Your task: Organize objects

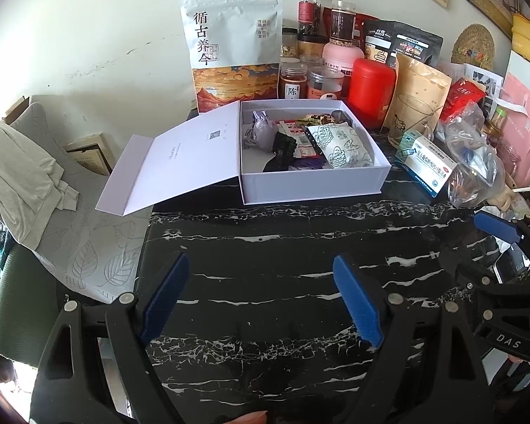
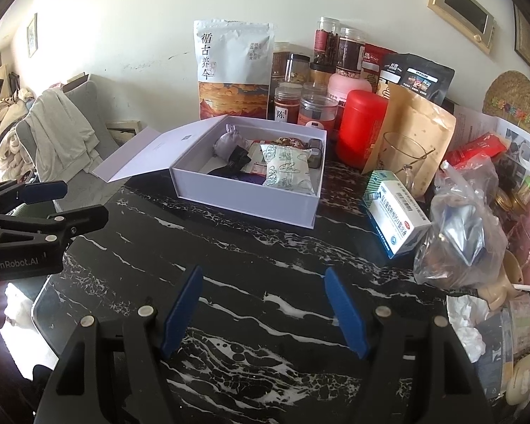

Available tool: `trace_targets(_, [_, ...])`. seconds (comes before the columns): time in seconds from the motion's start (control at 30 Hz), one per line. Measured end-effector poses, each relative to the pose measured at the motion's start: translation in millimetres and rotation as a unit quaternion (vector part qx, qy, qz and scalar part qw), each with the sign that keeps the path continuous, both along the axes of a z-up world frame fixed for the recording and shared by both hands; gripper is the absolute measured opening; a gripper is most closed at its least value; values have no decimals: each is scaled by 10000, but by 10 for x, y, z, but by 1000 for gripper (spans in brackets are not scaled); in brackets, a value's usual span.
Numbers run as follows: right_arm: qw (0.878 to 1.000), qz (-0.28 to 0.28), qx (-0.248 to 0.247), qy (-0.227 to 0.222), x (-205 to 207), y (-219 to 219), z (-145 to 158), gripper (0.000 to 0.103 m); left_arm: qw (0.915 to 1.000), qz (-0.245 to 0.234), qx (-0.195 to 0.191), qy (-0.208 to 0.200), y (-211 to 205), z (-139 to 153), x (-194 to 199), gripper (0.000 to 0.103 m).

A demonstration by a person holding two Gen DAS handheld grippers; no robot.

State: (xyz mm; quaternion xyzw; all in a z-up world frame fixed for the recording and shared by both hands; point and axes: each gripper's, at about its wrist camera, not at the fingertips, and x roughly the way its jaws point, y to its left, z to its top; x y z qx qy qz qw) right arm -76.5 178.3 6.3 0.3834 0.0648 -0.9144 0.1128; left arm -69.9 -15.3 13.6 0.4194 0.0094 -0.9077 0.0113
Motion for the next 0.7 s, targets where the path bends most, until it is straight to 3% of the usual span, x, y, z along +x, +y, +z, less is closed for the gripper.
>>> trace_targets(0.7, [10000, -1, 81, -4, -1, -53, -10, 72, 10000, -82, 31, 1, -13, -45, 44, 83])
